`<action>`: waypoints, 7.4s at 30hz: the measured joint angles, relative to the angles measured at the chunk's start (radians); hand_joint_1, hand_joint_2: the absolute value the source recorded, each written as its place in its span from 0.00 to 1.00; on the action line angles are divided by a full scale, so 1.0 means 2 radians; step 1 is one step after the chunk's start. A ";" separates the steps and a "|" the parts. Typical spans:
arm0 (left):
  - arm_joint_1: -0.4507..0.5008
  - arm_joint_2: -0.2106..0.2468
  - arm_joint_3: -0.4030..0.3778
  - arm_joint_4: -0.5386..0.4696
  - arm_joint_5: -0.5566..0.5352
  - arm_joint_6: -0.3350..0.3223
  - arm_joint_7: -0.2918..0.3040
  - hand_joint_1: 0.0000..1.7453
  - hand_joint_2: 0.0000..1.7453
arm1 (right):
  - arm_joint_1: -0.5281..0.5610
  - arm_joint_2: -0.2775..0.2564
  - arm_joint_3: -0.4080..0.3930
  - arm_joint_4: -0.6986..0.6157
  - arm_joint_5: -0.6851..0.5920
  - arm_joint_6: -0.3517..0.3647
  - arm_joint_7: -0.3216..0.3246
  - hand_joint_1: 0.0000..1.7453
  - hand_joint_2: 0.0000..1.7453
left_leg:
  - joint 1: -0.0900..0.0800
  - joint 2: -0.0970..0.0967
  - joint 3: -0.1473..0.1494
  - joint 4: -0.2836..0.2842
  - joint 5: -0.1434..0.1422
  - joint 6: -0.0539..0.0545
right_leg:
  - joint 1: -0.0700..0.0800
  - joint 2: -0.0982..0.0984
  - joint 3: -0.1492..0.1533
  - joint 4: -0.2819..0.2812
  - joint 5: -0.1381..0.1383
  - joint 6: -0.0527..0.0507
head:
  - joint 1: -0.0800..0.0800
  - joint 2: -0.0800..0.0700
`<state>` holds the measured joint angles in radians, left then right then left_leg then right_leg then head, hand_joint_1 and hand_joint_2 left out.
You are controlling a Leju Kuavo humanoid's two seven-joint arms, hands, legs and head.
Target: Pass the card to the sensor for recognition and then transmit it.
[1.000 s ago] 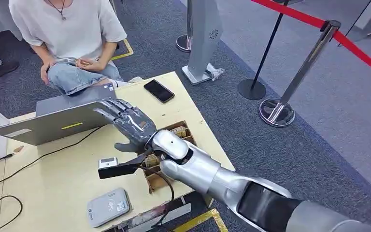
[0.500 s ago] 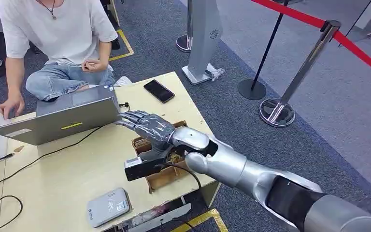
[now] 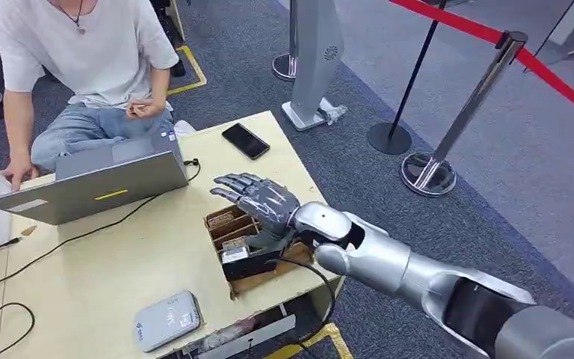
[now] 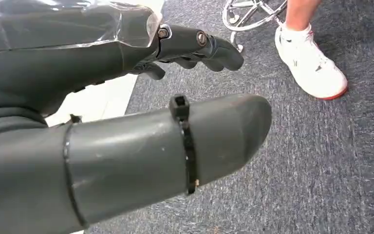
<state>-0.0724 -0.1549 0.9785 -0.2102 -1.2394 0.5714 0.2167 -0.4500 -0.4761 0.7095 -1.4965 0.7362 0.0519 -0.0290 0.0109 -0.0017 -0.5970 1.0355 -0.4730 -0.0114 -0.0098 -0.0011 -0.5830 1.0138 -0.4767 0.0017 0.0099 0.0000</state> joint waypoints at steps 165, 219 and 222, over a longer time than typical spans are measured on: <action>-0.001 -0.003 0.000 0.000 -0.010 -0.004 0.016 0.00 0.00 | -0.064 0.136 -0.050 0.045 0.096 -0.134 0.019 1.00 1.00 | 0.000 0.000 0.000 0.000 0.000 0.000 | 0.000 0.000 0.000 0.000 0.000 0.000 | 0.000 0.000; -0.001 0.001 -0.002 0.000 -0.012 -0.004 0.025 0.00 0.00 | -0.046 0.215 -0.072 0.138 -0.082 -0.237 -0.132 0.00 0.00 | 0.000 0.000 0.000 0.000 0.000 0.000 | 0.000 0.000 0.000 0.000 0.000 0.000 | 0.000 0.000; -0.001 0.001 -0.002 0.000 -0.010 -0.004 0.023 0.00 0.00 | -0.012 0.217 -0.079 0.088 -0.247 -0.141 -0.187 0.00 0.00 | 0.000 0.000 0.000 0.000 0.000 0.000 | 0.000 0.000 0.000 0.000 0.000 0.000 | 0.000 0.000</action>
<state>-0.0748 -0.1534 0.9743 -0.2098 -1.2596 0.5634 0.2636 -0.4745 -0.0427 0.5509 -1.3205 0.2414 -0.2294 -0.4035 0.0111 -0.0023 -0.5972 1.0351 -0.4726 -0.0119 -0.0096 -0.0015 -0.5829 1.0142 -0.4769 0.0017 0.0099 0.0000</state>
